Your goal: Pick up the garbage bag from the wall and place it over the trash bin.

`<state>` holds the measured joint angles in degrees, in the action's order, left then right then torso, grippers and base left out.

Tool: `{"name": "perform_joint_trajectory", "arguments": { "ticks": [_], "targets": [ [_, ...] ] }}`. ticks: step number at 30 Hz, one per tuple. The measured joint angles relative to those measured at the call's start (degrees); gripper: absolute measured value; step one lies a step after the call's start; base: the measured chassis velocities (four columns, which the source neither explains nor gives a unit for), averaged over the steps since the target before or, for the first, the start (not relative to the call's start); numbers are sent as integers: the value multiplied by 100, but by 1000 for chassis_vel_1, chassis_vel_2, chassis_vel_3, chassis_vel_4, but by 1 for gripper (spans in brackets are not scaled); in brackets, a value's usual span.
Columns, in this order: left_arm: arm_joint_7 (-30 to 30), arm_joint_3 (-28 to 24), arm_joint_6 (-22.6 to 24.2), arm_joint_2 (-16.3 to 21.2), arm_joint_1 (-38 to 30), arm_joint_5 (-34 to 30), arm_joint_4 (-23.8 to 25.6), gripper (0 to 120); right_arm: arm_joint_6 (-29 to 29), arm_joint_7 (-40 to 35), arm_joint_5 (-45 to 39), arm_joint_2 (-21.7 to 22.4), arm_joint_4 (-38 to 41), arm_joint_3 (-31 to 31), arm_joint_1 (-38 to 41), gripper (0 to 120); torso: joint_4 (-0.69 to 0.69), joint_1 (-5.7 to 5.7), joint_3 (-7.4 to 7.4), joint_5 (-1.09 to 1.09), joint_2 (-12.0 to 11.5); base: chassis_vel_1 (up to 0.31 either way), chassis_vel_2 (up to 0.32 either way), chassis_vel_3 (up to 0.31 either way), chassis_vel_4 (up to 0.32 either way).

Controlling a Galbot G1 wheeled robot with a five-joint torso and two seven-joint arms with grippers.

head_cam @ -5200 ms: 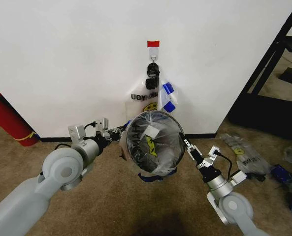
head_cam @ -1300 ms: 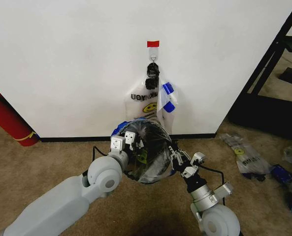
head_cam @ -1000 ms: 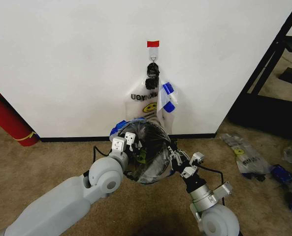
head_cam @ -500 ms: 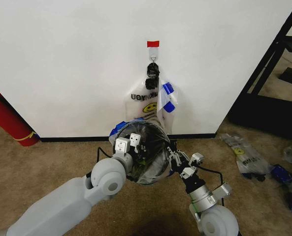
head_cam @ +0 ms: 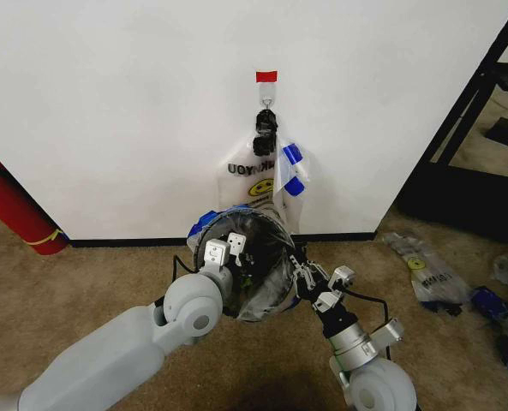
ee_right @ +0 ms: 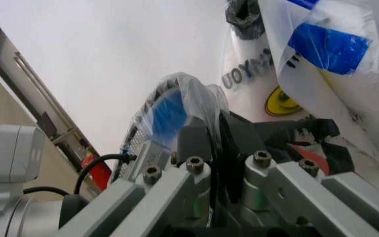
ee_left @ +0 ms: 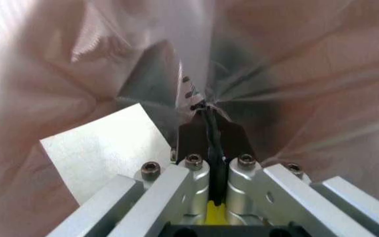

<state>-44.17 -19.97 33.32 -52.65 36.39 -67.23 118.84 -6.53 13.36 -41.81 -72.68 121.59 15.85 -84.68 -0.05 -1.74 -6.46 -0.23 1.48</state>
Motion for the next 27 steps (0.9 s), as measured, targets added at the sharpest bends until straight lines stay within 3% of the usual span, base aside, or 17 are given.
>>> {"name": "perform_joint_trajectory", "arguments": {
  "ticks": [4,27],
  "targets": [
    [-20,-31,34,-38,-70,-115,1,3,0,6,0,17,42,16,-25,0,0,0,0,0,0,0,0,0,0],
    [-134,38,155,-25,-41,-171,-12,86,0,35,34,-3,83,31,-92,0,0,0,0,0,0,0,0,0,0]
  ]
}}
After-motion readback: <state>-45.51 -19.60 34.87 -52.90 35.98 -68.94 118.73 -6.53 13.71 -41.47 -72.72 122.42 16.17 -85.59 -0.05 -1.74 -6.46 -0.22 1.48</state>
